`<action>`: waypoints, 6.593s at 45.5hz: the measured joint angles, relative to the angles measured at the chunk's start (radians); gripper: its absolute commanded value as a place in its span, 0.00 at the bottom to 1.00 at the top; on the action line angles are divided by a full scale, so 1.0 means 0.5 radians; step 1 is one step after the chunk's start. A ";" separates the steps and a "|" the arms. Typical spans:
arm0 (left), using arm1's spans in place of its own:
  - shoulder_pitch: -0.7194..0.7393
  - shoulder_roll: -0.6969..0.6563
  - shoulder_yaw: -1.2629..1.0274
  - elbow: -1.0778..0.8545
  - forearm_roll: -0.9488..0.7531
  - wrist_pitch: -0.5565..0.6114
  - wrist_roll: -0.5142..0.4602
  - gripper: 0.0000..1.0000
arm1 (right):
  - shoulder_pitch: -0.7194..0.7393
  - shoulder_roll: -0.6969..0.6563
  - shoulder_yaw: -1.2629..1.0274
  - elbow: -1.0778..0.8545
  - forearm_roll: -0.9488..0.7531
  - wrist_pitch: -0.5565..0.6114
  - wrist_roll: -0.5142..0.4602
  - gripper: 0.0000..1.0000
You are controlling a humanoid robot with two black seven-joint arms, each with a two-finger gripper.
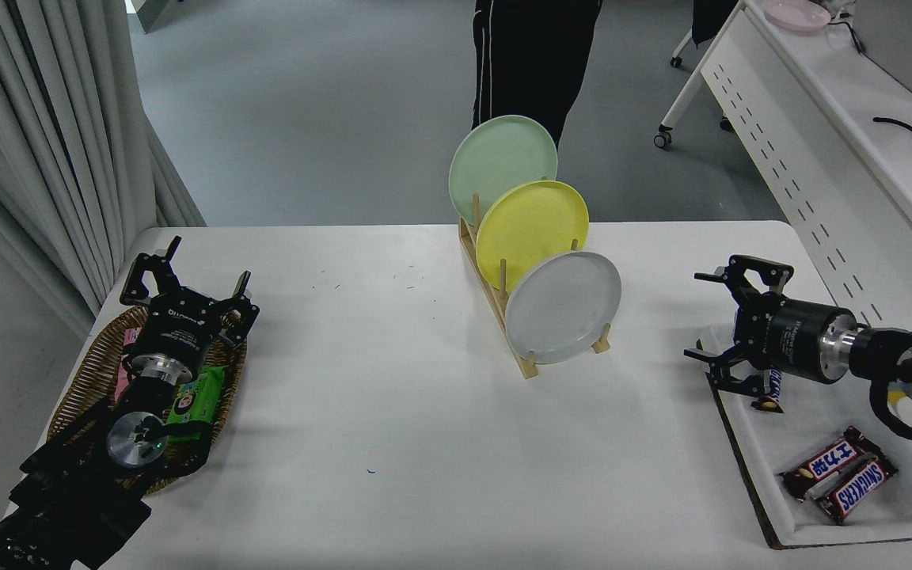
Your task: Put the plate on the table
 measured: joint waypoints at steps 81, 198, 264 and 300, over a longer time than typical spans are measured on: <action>0.000 0.000 0.000 0.000 0.000 0.000 0.000 1.00 | 0.109 0.758 0.376 -0.628 -0.246 -0.274 -0.064 0.99; 0.000 0.000 0.000 0.000 0.000 0.000 0.000 1.00 | 0.117 1.074 0.477 -0.955 -0.232 -0.348 -0.385 0.30; 0.000 0.000 0.000 -0.001 0.000 0.000 0.000 1.00 | 0.099 1.067 0.477 -0.975 -0.233 -0.418 -0.398 0.12; 0.000 0.000 0.000 0.000 0.000 0.000 0.000 1.00 | 0.123 1.053 0.530 -0.966 -0.232 -0.389 -0.486 0.00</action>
